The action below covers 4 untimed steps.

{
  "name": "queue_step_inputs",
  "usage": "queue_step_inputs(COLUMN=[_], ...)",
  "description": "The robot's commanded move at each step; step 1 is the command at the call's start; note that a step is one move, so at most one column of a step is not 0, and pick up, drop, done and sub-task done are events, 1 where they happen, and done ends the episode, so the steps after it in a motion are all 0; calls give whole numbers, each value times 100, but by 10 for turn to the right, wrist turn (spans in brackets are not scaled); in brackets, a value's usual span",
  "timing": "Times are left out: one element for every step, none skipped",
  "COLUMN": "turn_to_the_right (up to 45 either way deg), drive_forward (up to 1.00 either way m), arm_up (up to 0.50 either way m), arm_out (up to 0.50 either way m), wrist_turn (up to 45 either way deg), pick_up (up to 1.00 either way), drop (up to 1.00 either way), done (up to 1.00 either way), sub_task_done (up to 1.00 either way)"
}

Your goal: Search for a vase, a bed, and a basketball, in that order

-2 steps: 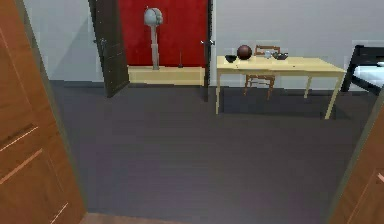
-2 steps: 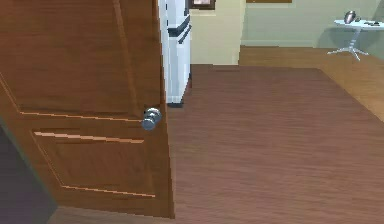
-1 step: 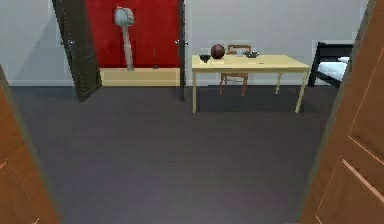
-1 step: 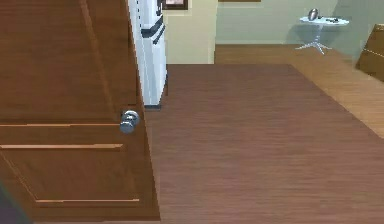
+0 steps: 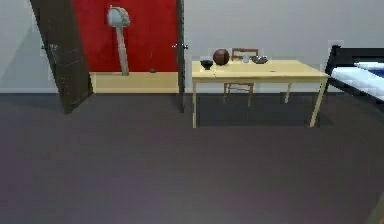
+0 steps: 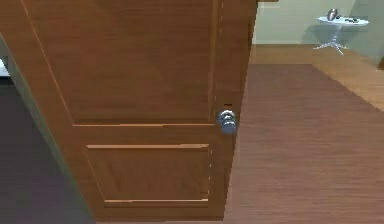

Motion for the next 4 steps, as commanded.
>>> queue_step_inputs(turn_to_the_right=[240,0,90,0], drive_forward=[0,100,0,35], arm_up=[0,0,0,0], arm_out=[0,0,0,0], wrist_turn=[0,0,0,0], pick_up=[0,0,0,0], drop=[0,0,0,0], done=[0,0,0,0], sub_task_done=[0,0,0,0])
